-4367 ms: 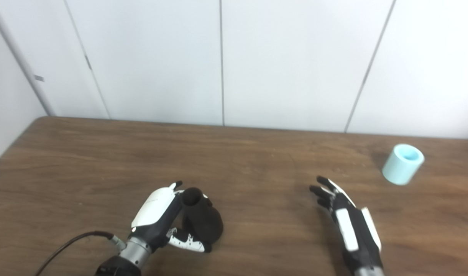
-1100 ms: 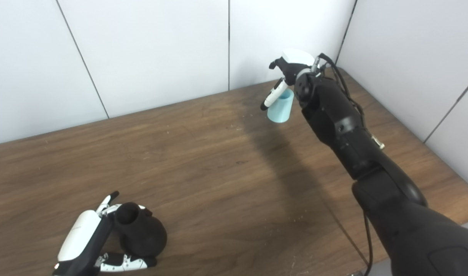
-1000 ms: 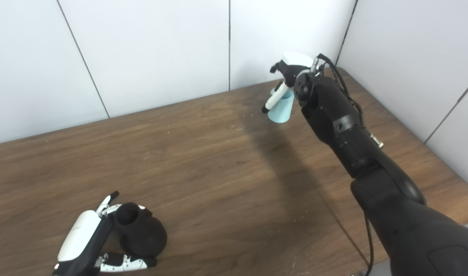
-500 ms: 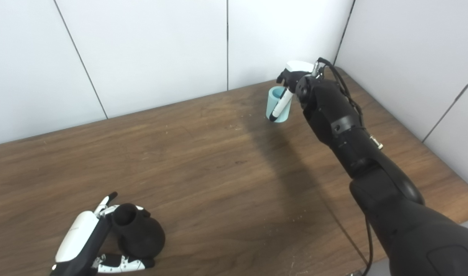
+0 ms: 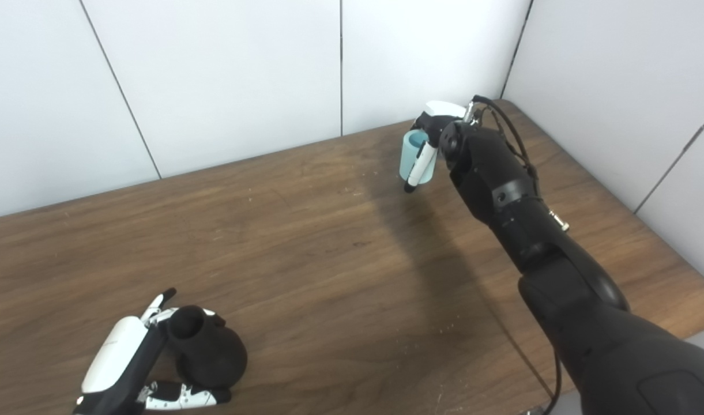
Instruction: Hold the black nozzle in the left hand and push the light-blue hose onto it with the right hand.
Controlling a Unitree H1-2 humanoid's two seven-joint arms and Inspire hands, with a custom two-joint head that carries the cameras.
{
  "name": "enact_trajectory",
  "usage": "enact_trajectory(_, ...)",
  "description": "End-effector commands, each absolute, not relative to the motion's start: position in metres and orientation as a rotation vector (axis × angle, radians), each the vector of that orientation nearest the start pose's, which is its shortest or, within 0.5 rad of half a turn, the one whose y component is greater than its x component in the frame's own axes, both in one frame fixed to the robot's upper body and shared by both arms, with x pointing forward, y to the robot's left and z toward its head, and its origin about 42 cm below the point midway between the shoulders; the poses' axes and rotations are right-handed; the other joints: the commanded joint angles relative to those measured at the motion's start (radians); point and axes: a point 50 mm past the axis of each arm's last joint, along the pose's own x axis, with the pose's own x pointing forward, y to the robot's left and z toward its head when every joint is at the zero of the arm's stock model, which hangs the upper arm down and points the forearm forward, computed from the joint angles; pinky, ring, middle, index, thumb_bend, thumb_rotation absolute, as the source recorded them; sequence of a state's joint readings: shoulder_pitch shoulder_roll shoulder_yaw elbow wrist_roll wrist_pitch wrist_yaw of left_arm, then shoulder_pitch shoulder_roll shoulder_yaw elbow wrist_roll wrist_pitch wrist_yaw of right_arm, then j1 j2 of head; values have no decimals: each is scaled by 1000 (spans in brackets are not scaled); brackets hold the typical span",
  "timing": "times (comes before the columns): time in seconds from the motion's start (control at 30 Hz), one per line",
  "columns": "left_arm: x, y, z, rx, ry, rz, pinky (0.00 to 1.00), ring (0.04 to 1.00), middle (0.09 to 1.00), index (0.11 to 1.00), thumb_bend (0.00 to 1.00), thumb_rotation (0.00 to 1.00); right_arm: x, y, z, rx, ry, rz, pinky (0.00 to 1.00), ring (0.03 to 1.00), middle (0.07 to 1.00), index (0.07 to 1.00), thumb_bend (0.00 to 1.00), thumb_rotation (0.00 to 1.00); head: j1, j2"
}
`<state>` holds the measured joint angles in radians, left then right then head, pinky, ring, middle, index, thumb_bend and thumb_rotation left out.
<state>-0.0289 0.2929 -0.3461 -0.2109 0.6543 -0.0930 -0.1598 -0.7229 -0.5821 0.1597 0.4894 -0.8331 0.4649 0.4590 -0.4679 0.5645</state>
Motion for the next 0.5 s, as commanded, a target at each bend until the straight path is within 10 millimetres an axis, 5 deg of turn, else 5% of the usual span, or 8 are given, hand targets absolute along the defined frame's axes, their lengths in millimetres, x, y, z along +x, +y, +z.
enact_trajectory(0.0, 268, 203, 125, 1000, -217, -520, 1000, 709, 466, 500, 524, 0, 486, -402, 291, -1310, 427, -146, 584, 640, 710, 781, 963, 70, 0, -1)
enact_trajectory(0.17, 267, 203, 125, 997, -222, -521, 1000, 709, 466, 500, 524, 0, 486, -400, 287, -1336, 432, -141, 655, 714, 760, 762, 964, 62, 4, 3)
enact_trajectory(0.47, 265, 201, 126, 992, -220, -519, 1000, 708, 470, 498, 524, 0, 485, -401, 286, -1372, 423, -154, 580, 636, 720, 730, 902, 22, 3, 7)
